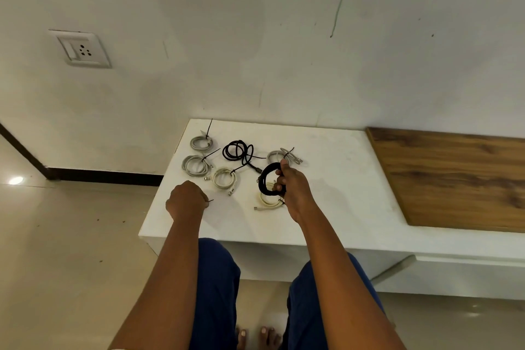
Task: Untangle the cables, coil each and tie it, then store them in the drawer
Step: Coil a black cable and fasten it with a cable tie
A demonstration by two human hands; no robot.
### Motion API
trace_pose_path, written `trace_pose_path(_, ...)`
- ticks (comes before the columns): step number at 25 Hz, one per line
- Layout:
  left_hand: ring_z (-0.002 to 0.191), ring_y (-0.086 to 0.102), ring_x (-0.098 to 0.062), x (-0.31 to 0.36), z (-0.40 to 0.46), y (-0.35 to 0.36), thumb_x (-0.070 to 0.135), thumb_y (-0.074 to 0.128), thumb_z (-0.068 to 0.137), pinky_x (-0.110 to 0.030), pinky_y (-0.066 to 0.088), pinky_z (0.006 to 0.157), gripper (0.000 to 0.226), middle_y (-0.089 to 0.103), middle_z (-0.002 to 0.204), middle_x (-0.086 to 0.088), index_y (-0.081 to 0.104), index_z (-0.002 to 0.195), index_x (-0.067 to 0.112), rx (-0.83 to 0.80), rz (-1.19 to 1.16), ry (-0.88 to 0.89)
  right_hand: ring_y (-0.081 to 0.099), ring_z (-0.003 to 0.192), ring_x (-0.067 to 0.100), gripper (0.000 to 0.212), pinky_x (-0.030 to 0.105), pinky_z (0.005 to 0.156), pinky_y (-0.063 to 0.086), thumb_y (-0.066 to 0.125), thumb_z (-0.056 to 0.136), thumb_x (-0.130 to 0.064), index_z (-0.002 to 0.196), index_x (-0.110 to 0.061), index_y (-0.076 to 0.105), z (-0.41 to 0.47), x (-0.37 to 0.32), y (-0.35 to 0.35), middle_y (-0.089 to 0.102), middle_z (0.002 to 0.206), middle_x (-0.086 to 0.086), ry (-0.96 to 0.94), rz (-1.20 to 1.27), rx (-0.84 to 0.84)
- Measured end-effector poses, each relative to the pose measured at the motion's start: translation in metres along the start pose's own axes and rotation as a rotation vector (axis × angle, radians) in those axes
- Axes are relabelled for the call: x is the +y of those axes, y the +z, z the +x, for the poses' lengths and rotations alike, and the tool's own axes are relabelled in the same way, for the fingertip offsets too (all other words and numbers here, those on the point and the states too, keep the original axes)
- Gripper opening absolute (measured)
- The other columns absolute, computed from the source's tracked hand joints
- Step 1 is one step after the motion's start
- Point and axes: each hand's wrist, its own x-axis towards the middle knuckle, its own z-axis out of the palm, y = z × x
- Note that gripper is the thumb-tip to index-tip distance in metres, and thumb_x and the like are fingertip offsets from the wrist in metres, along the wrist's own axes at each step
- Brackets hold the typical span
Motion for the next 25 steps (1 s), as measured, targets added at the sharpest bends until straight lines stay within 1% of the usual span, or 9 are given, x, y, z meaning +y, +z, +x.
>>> trace_pose_path(3,0.093,0.062,-0.024,0.004,-0.001,0.002,0.009,0.067,0.080,-0.034,0.050,0.078,0.009,0.069,0.092,-0.004,0.073,0.086,0.014,0.026,-0.003,0.107,0.028,0.052,0.013,0.033,0.023,0.057,0.030,0.044,0.099,-0.028,0.074,-0.009,0.053,0.001,-0.001,-0.005,0.031,0.047,-0.005,0.032,0.047,-0.021)
trace_pose_path(6,0.084,0.060,-0.019,0.022,-0.009,0.004,0.002,0.066,0.082,-0.026,0.047,0.073,0.007,0.066,0.085,-0.003,0.068,0.081,0.008,0.047,-0.344,0.394,0.026,0.052,0.012,0.020,0.022,0.055,0.029,0.045,0.099,-0.026,0.093,-0.008,0.048,0.001,-0.003,-0.008,0.031,0.056,-0.002,0.018,0.043,-0.037)
trace_pose_path(9,0.072,0.056,-0.009,0.053,-0.031,0.008,0.001,0.064,0.085,-0.005,0.043,0.064,0.004,0.065,0.081,-0.001,0.066,0.088,0.003,-0.003,-0.645,0.556,0.029,0.053,0.011,0.008,0.021,0.054,0.032,0.042,0.100,-0.022,0.107,-0.018,0.042,0.001,-0.002,-0.011,0.040,0.072,-0.003,-0.086,-0.045,-0.051)
trace_pose_path(12,0.076,0.061,-0.009,0.076,-0.048,0.012,0.008,0.063,0.088,-0.005,0.046,0.068,0.005,0.067,0.084,0.000,0.062,0.092,0.011,-0.119,-0.945,0.543,0.036,0.060,0.008,0.015,0.019,0.058,0.034,0.036,0.102,-0.021,0.105,-0.023,0.050,0.005,0.000,-0.013,0.047,0.088,-0.006,-0.178,-0.222,-0.023)
trace_pose_path(14,0.081,0.065,-0.010,0.085,-0.053,0.012,0.010,0.062,0.089,-0.011,0.050,0.074,0.006,0.068,0.091,-0.003,0.061,0.092,0.015,-0.237,-1.173,0.518,0.039,0.066,0.004,0.018,0.017,0.060,0.034,0.041,0.100,-0.025,0.109,-0.020,0.056,0.007,0.000,-0.014,0.050,0.097,-0.004,-0.146,-0.231,-0.014)
trace_pose_path(16,0.086,0.066,-0.010,0.088,-0.057,0.012,0.007,0.060,0.090,-0.016,0.051,0.078,0.007,0.068,0.093,-0.004,0.059,0.093,0.013,-0.345,-1.337,0.510,0.040,0.067,0.002,0.026,0.018,0.064,0.035,0.050,0.096,-0.034,0.114,-0.017,0.059,0.008,0.000,-0.016,0.053,0.092,-0.006,-0.100,-0.240,-0.024)
trace_pose_path(18,0.088,0.067,-0.010,0.089,-0.057,0.014,0.006,0.058,0.090,-0.017,0.051,0.080,0.007,0.068,0.093,-0.004,0.059,0.094,0.012,-0.411,-1.384,0.522,0.042,0.066,0.004,0.028,0.020,0.067,0.035,0.057,0.092,-0.037,0.108,-0.015,0.063,0.009,0.001,-0.019,0.053,0.082,-0.009,-0.116,-0.274,-0.018)
trace_pose_path(22,0.086,0.069,-0.012,0.085,-0.054,0.011,0.005,0.061,0.088,-0.019,0.052,0.079,0.008,0.071,0.087,-0.001,0.063,0.093,0.010,-0.462,-1.372,0.529,0.048,0.072,0.006,0.011,0.019,0.068,0.037,0.061,0.090,-0.020,0.098,-0.015,0.066,0.011,-0.001,-0.022,0.060,0.087,-0.005,-0.213,-0.130,0.002)
trace_pose_path(25,0.087,0.068,-0.018,0.084,-0.056,0.007,0.023,0.064,0.084,-0.021,0.054,0.079,0.017,0.071,0.086,-0.007,0.068,0.090,0.007,-0.596,-1.449,0.486,0.050,0.074,0.001,0.014,0.014,0.067,0.039,0.060,0.091,-0.020,0.101,-0.014,0.068,0.012,-0.001,-0.021,0.062,0.094,-0.004,-0.248,-0.086,0.043)
